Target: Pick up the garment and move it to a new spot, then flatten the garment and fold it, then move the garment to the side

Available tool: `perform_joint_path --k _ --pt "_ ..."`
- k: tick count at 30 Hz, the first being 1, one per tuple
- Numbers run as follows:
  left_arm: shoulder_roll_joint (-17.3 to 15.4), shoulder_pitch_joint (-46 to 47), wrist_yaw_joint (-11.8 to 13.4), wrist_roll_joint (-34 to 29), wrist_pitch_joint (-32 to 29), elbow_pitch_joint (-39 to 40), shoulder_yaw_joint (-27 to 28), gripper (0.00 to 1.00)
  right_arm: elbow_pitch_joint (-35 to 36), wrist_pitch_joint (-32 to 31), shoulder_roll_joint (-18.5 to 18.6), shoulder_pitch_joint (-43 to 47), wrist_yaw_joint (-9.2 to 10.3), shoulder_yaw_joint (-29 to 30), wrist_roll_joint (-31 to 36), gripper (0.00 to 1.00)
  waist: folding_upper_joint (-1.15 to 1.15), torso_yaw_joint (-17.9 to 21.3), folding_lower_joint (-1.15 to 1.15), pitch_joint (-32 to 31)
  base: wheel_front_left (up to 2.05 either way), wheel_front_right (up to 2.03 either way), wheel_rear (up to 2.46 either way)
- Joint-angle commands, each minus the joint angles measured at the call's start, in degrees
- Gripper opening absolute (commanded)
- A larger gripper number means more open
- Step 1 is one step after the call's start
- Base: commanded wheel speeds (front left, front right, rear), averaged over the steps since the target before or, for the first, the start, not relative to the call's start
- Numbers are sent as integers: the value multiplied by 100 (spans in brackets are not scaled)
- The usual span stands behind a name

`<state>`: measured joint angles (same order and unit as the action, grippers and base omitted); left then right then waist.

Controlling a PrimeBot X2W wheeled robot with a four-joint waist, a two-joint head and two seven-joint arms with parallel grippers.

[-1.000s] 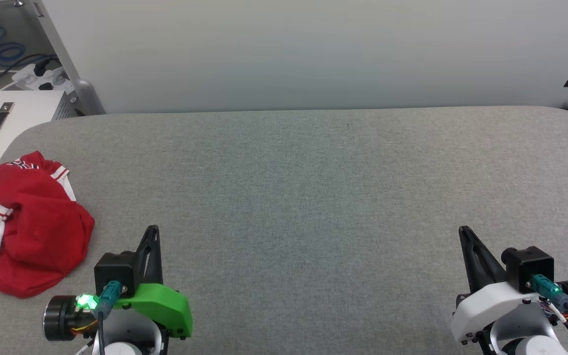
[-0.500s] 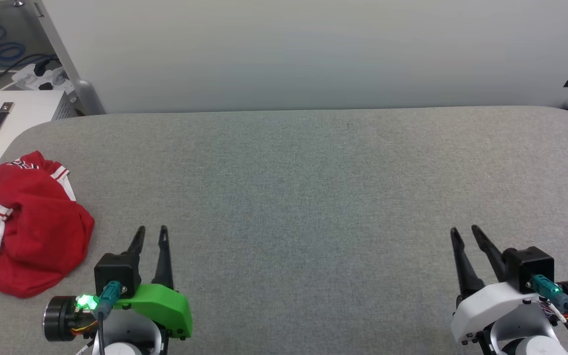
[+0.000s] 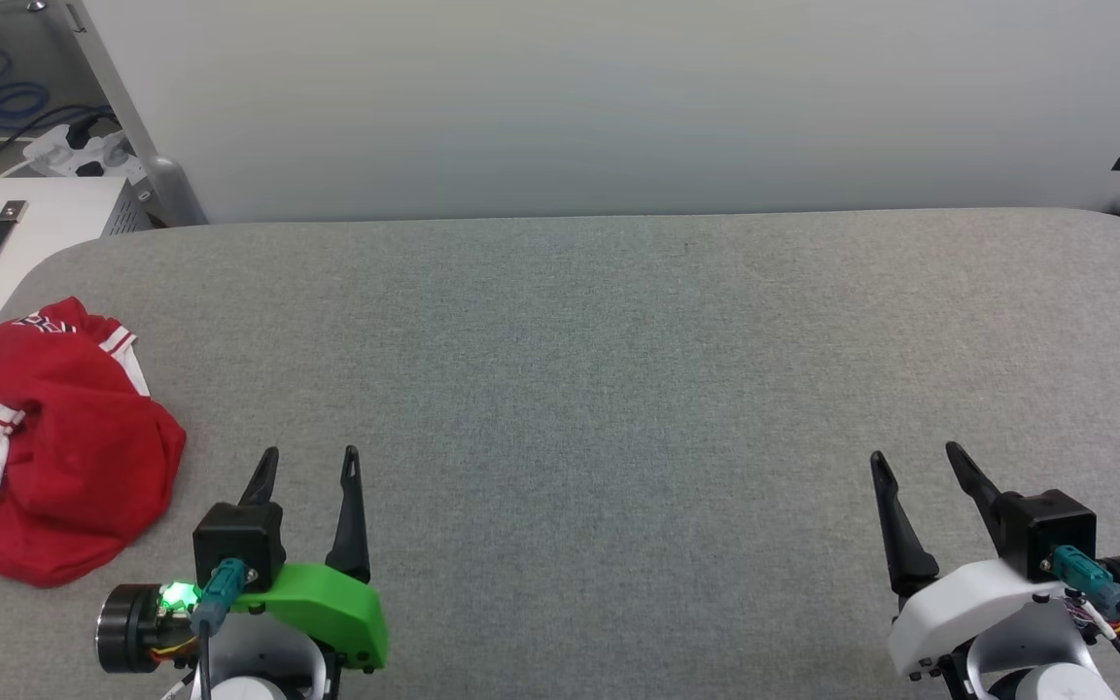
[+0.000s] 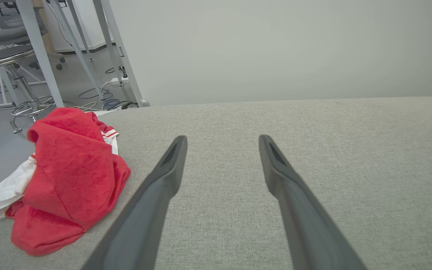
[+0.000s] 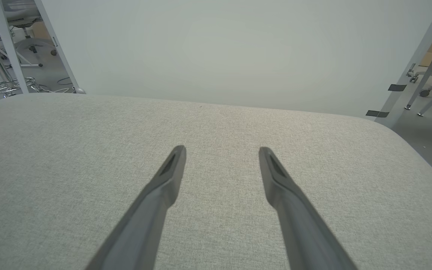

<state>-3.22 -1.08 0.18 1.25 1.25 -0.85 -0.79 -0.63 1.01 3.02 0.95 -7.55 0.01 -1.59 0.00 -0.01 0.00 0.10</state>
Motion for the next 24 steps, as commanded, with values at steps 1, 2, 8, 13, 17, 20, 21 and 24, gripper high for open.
perform_joint_path --k 1,2,8,13,17,20,21,24 --pt "4 99 -30 68 61 -1 -16 100 -21 68 16 -100 1 -10 -45 100 0 -2 0 0 0 0 0" --pt "5 106 -31 76 74 -1 -24 100 -21 82 17 -107 1 -8 -55 100 0 -4 0 1 0 0 0" --pt "6 135 -35 110 146 -8 -71 100 14 154 17 -134 1 22 -68 100 0 -13 0 -3 0 0 0" --pt "8 160 -42 119 204 -22 -105 100 72 204 12 -148 1 41 -81 100 0 -19 0 -8 0 0 0" --pt "9 180 -49 138 251 -41 -131 100 130 229 7 -154 2 60 -103 100 0 -23 0 -18 0 0 0" --pt "10 189 -50 183 288 -53 -147 100 179 240 4 -157 2 77 -121 100 0 -26 0 -28 0 0 0" --pt "10 190 -49 202 298 -59 -150 100 194 240 3 -156 2 83 -126 100 0 -27 0 -32 0 0 0" --pt "11 194 -55 296 335 -85 -165 100 247 251 0 -152 2 104 -138 100 0 -31 0 -47 0 0 0"
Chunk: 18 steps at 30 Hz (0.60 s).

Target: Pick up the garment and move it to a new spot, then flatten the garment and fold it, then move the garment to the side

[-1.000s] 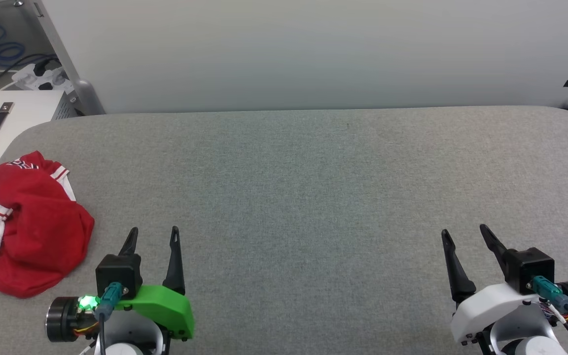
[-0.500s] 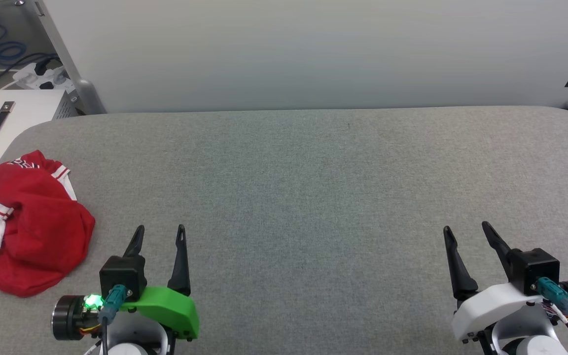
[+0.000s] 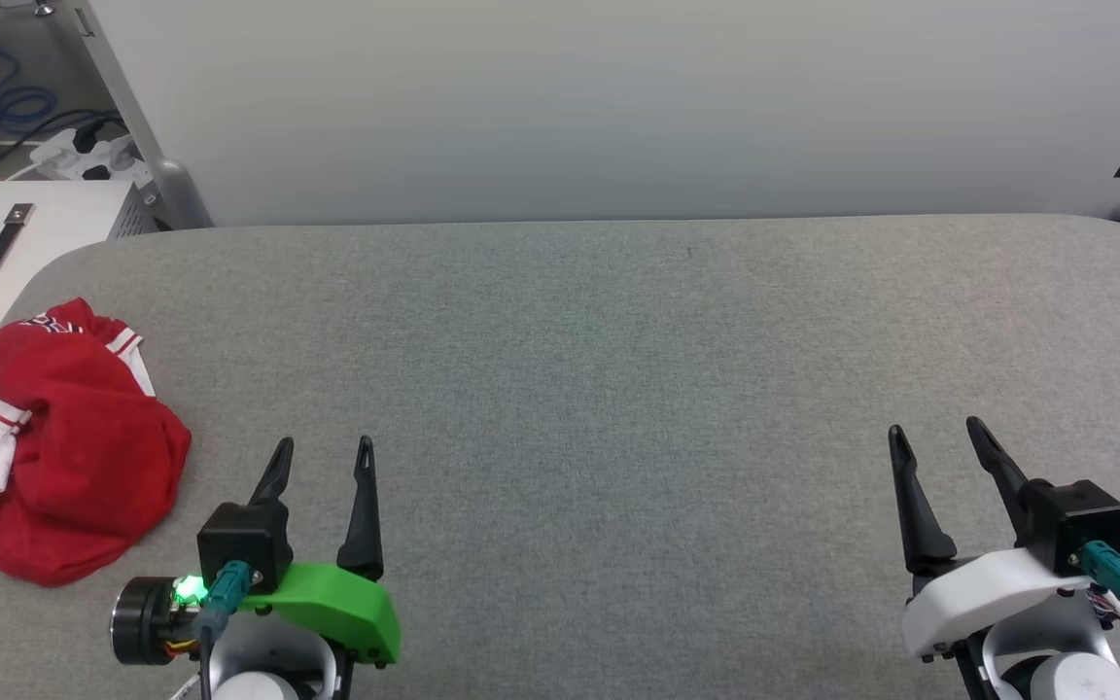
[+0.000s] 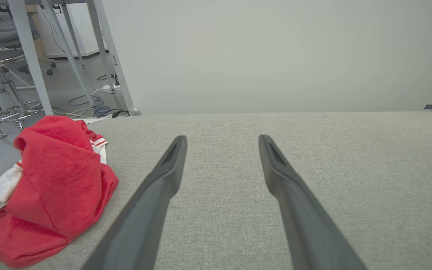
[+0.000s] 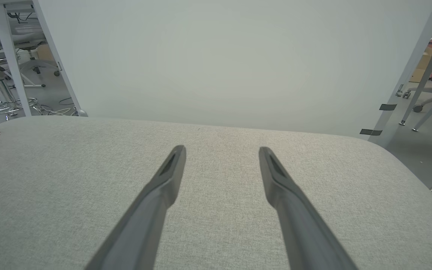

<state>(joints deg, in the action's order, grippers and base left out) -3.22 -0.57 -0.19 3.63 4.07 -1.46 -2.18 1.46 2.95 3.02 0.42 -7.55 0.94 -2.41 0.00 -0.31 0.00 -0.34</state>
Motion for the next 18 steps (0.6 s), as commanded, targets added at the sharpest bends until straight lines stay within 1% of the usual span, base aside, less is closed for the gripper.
perform_joint_path --k 1,13,18 --pt "11 145 -19 61 63 -34 -33 100 52 58 -1 -97 2 18 -62 100 0 -3 0 -6 0 0 0" --pt "14 204 -27 199 208 -203 -90 100 199 101 -8 -82 3 103 -150 100 0 -22 0 -39 0 0 0" --pt "16 255 -23 290 266 -270 -104 100 250 127 -9 -74 3 124 -178 100 0 -90 0 -37 0 0 0"
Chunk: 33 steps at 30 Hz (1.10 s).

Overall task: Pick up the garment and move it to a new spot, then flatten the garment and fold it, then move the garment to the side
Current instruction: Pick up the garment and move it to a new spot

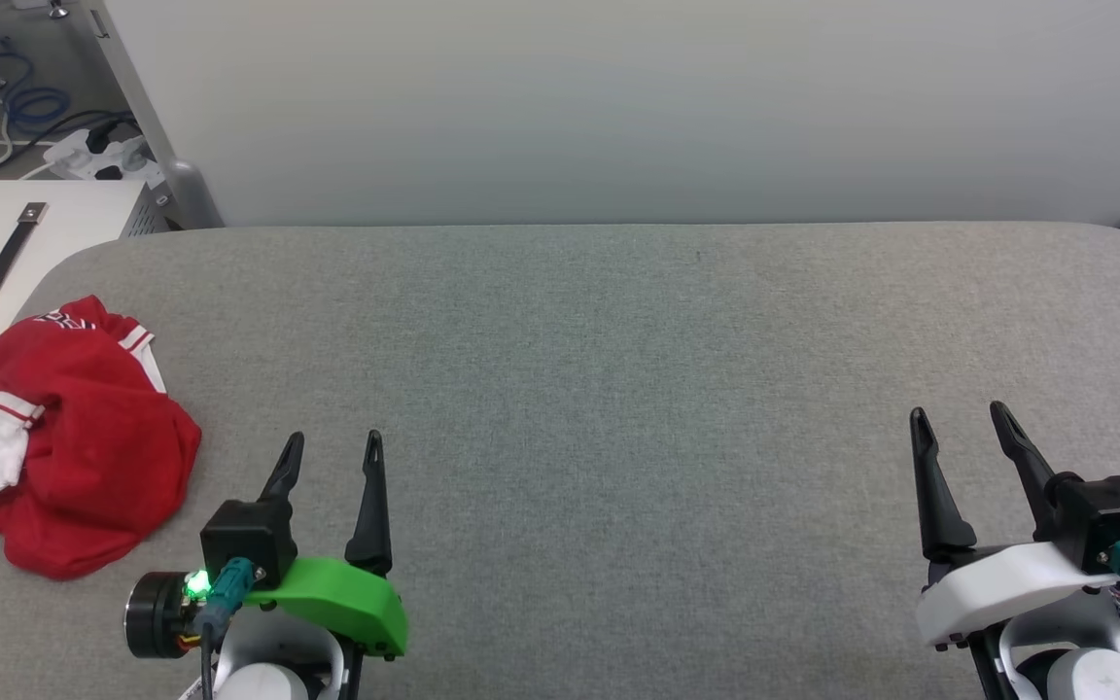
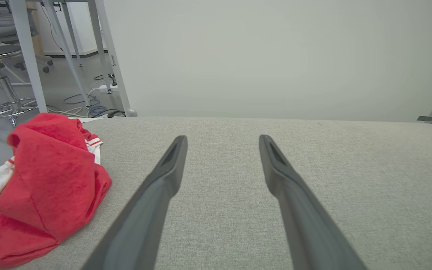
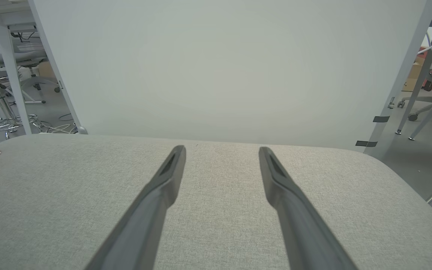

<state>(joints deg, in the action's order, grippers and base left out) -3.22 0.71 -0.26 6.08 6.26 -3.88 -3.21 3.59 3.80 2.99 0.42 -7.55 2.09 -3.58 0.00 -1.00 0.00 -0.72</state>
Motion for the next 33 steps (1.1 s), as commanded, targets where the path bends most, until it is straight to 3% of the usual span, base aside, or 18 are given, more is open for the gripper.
perform_joint_path --k 1,12,33 --pt "16 140 -15 65 60 -40 2 100 50 47 -7 -75 3 4 -60 100 0 -43 0 4 0 0 0" --pt "-43 270 2 86 189 -122 99 100 161 75 -7 -144 4 -138 -27 100 0 -477 0 65 0 0 0" --pt "-166 464 -3 243 439 -270 370 100 328 109 218 -364 5 -652 -118 100 0 -1805 0 221 0 0 0"
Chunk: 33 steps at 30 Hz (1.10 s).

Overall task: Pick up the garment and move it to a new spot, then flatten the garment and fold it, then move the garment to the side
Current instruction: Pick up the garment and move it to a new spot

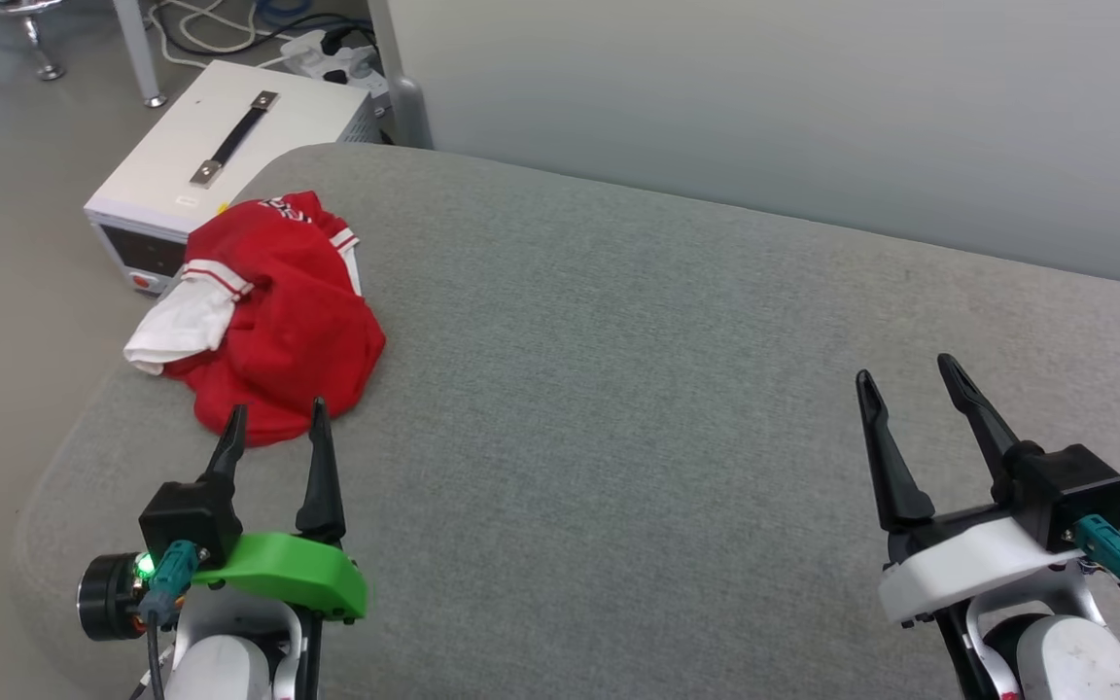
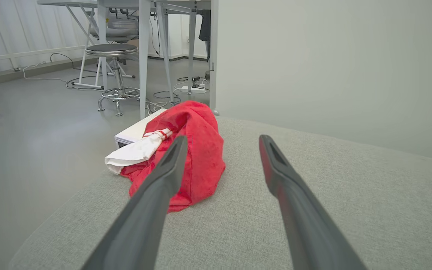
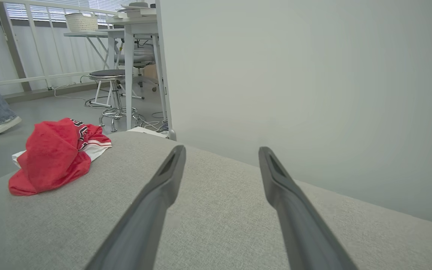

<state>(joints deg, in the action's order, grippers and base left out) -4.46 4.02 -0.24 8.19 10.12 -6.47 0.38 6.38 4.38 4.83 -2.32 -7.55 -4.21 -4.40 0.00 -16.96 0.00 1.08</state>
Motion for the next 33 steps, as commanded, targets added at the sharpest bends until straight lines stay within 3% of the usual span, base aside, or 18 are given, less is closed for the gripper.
perform_joint_path --k 1,17,33 --pt "-42 142 -8 51 65 -21 20 100 58 55 47 -97 5 -54 -44 100 0 -281 0 44 0 0 0" --pt "-22 158 -15 263 255 -88 149 100 214 104 145 -196 5 -402 -138 100 0 -1116 0 73 0 0 0" --pt "11 252 -20 489 445 -204 219 100 342 192 230 -280 6 -558 -253 100 0 -1631 0 158 0 0 0"
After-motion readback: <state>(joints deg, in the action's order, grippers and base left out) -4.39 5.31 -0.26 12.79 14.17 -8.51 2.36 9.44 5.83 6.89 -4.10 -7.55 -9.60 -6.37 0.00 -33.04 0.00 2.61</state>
